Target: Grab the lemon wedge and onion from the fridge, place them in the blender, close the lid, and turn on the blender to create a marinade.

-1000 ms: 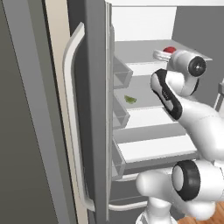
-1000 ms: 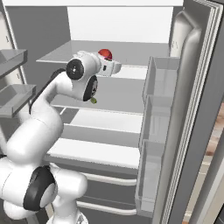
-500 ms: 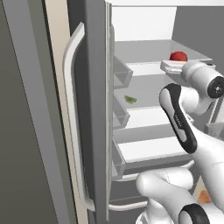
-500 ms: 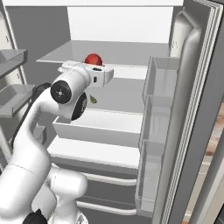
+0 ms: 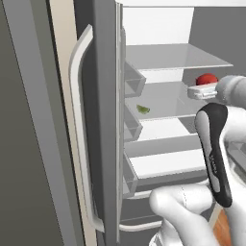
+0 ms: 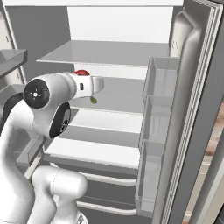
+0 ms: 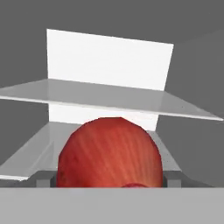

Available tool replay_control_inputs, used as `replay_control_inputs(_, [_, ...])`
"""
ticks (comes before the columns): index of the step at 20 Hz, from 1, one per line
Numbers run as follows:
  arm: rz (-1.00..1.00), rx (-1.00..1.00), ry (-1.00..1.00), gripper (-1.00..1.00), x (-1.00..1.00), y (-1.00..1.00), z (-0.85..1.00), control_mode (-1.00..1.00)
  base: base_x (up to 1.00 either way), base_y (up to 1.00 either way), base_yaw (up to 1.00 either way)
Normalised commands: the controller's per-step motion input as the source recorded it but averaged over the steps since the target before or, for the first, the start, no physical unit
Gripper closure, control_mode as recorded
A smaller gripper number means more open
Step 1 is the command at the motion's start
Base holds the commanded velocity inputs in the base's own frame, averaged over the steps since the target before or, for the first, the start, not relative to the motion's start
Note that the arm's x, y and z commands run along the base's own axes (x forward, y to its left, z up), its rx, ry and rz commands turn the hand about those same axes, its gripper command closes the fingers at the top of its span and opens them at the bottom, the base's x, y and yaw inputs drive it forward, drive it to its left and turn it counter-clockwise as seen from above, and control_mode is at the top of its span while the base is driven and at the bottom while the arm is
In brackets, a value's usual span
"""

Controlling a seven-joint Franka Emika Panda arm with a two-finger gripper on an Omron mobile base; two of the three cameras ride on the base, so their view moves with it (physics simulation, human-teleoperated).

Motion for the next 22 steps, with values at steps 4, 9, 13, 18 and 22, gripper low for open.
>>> replay_control_inputs(4, [0.00, -0.22, 0.46, 1.00, -1.00, 0.19, -0.81, -1.00, 0.00, 0.00, 0.00])
replay_control_inputs(9, [0.00, -0.09, 0.43, 1.00, -0.99, 0.24, -1.00, -1.00, 0.00, 0.00, 0.00])
replay_control_inputs(13, [0.02, 0.09, 0.08, 1.00, -0.31, 0.09, -0.34, -1.00, 0.00, 0.00, 0.00])
replay_control_inputs(18, [0.00, 0.03, 0.00, 1.00, -0.18, 0.17, 0.00, -1.00, 0.00, 0.00, 0.00])
replay_control_inputs(22, [0.00, 0.02, 0.00, 1.00, -0.33, 0.50, 0.00, -1.00, 0.00, 0.00, 0.00])
